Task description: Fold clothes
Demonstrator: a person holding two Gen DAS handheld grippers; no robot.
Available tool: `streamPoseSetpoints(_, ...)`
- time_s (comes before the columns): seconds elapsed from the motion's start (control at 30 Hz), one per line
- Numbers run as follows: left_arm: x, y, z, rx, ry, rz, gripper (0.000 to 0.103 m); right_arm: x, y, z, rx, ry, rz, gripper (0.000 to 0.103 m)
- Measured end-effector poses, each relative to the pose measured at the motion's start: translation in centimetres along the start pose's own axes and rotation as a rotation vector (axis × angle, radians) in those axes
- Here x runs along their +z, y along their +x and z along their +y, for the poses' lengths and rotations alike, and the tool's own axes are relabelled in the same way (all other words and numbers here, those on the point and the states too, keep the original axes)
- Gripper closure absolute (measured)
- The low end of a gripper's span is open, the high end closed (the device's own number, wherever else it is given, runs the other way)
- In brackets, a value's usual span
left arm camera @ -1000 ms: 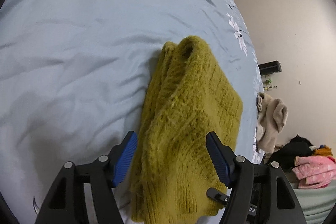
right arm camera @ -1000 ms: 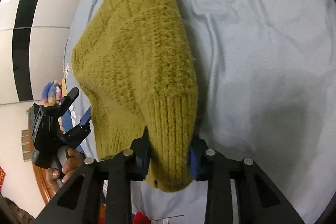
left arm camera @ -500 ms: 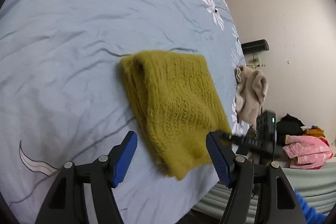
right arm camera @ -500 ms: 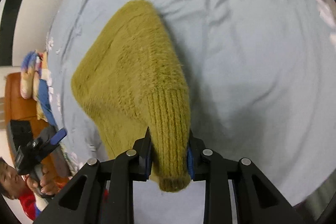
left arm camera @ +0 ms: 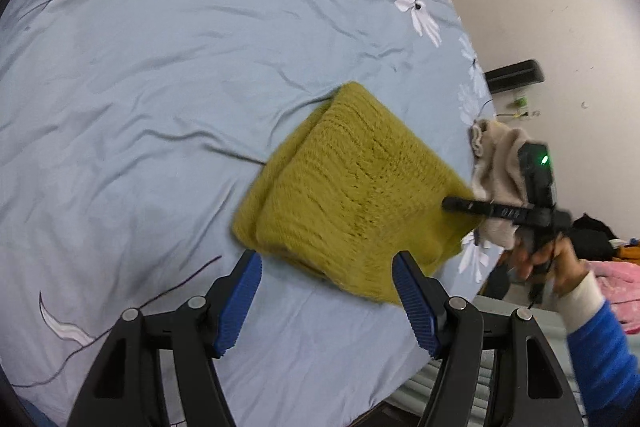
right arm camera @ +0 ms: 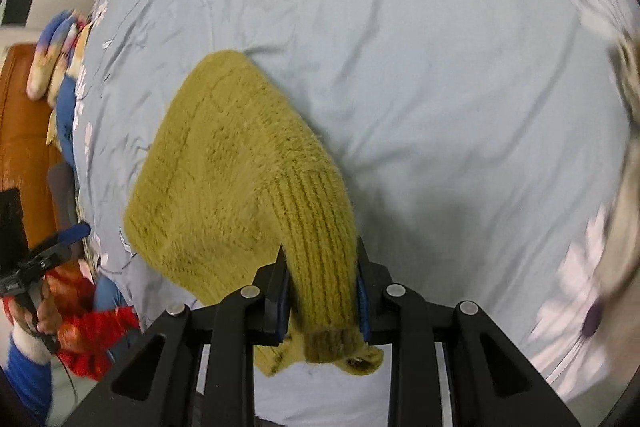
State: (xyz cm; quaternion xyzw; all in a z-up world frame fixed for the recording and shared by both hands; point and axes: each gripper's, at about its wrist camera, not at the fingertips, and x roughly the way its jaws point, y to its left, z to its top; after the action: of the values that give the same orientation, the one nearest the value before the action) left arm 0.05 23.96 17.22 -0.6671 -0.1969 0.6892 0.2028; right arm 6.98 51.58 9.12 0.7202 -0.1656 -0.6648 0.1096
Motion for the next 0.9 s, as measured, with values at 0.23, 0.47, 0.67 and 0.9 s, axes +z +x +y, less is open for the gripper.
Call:
streamPoseSetpoints(0.23,4.0,4.7,-1.0,-0.004,-0.052,0.034,0.031,2.4,0.6,-3.5,0.016,0.003,0.002,0.045)
streamPoseSetpoints(0.47,6.4,8.6,0.3,0.009,-0.113,0.073,0.031,-4.4,-2.4,-9.4,0.217,0.255,-0.349,0.017)
streamPoseSetpoints(0.67,8.0,11.8,0.6,-0.015,-0.088,0.151,0.031,-11.6,0.7,-12.2,0.38,0.522,-0.452,0.016)
streamPoseSetpoints(0.9,9.3,14.3,0.7,-0.026,-0.062,0.21,0.031,-15.6,4.4,-12.9,0.488,0.703,-0.499,0.016)
